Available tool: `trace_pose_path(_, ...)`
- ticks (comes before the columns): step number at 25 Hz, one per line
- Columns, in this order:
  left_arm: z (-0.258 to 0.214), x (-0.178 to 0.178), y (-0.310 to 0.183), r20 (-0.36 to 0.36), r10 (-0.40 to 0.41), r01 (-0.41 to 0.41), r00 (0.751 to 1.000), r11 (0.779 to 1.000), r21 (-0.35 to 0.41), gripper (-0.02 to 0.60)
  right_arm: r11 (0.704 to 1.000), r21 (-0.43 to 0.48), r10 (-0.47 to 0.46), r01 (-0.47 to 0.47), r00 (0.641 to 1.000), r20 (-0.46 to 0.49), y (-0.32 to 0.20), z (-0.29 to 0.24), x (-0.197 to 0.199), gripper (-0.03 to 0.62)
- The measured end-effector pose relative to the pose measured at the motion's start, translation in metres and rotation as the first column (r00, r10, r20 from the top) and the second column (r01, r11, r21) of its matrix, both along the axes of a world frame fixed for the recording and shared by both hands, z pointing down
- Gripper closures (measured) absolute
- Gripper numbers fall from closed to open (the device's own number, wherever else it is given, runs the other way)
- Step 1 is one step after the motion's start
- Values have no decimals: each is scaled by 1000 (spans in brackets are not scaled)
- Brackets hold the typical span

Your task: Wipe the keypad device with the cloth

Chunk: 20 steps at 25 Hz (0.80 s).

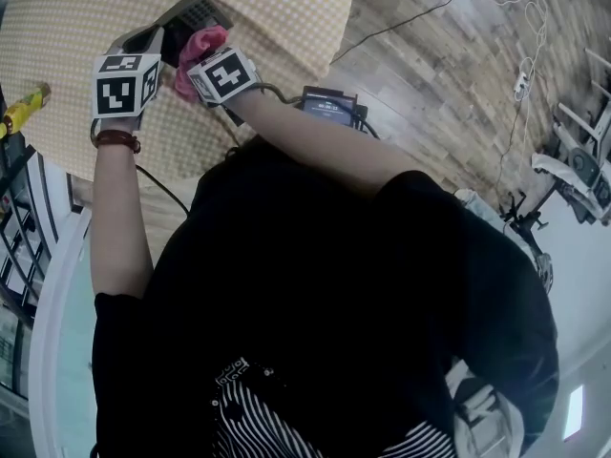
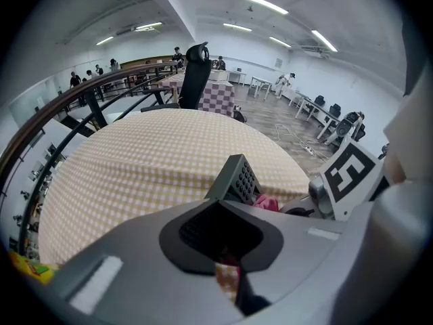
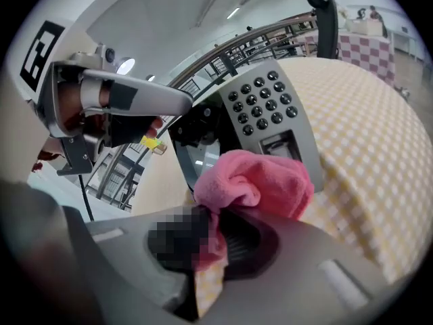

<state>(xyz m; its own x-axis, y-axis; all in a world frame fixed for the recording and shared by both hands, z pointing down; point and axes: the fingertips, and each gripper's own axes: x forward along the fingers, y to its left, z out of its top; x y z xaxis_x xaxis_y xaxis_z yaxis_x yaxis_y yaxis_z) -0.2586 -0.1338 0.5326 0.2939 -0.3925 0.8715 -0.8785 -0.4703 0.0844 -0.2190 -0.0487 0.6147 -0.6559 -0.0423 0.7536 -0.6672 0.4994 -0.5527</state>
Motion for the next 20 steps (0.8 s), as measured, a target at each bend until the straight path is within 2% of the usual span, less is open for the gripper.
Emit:
trace_pose_path(2, 0, -1, -2, 1, 0, 0, 1000, 1000, 3, 577, 999, 51, -13, 14, 1000, -2, -8, -9, -7, 551)
trace_pose_path(7, -1, 0, -2, -2, 3, -3, 1000, 1000, 3, 578, 977, 206, -78, 49, 988, 136, -40, -62, -41, 551)
trace_pose_path(11, -2, -1, 0, -3, -1, 1, 1000, 1000, 6, 578, 979, 192, -101, 70, 983, 155, -41, -61, -45, 550)
trace_pose_path(16, -1, -1, 0, -4, -2, 2, 1000, 1000, 8, 578, 958, 252, -163, 138, 984, 77, -23, -35, -29, 549)
trace_pose_path(20, 0, 1, 1, -5, -3, 3, 1000, 1000, 11, 578, 971, 196, -151, 138, 987, 54, -6, -7, -11, 549)
